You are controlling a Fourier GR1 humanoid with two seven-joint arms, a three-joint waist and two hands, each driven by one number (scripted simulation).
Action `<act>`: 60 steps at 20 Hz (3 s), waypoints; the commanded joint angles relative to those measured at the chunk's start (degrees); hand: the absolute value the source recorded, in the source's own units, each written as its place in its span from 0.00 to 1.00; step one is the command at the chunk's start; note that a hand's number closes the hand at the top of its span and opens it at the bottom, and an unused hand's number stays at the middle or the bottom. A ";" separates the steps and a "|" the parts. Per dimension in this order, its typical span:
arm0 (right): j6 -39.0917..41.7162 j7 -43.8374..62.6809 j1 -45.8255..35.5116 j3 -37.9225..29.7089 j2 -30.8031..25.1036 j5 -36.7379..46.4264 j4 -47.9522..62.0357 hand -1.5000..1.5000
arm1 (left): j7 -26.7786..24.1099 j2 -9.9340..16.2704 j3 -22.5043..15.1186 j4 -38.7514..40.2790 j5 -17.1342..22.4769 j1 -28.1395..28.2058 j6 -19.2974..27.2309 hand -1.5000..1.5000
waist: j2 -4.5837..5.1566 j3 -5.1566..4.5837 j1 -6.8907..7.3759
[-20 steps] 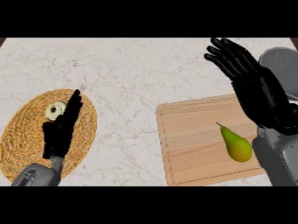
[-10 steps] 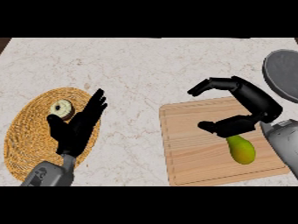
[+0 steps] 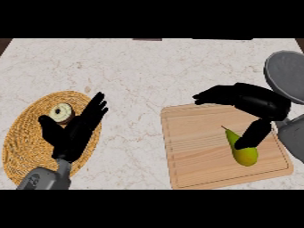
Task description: Pick the pear from the cutting board and place it in the pan
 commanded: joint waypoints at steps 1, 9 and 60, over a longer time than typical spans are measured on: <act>3.84 4.96 -4.87 7.92 -6.52 12.66 -3.83 0.00 | 0.45 0.15 0.17 -0.06 0.26 0.50 -0.28 0.50 | -0.45 -0.16 -0.23; 20.00 21.99 -9.88 20.55 -4.95 24.06 -13.49 0.00 | 1.42 0.50 1.18 -2.26 0.17 1.39 0.65 0.50 | -0.56 -0.06 -1.01; 6.14 35.51 11.59 -8.34 18.74 49.44 2.42 1.00 | 5.32 -5.24 9.50 -4.10 -7.50 4.78 -4.89 0.50 | 0.06 0.40 -4.55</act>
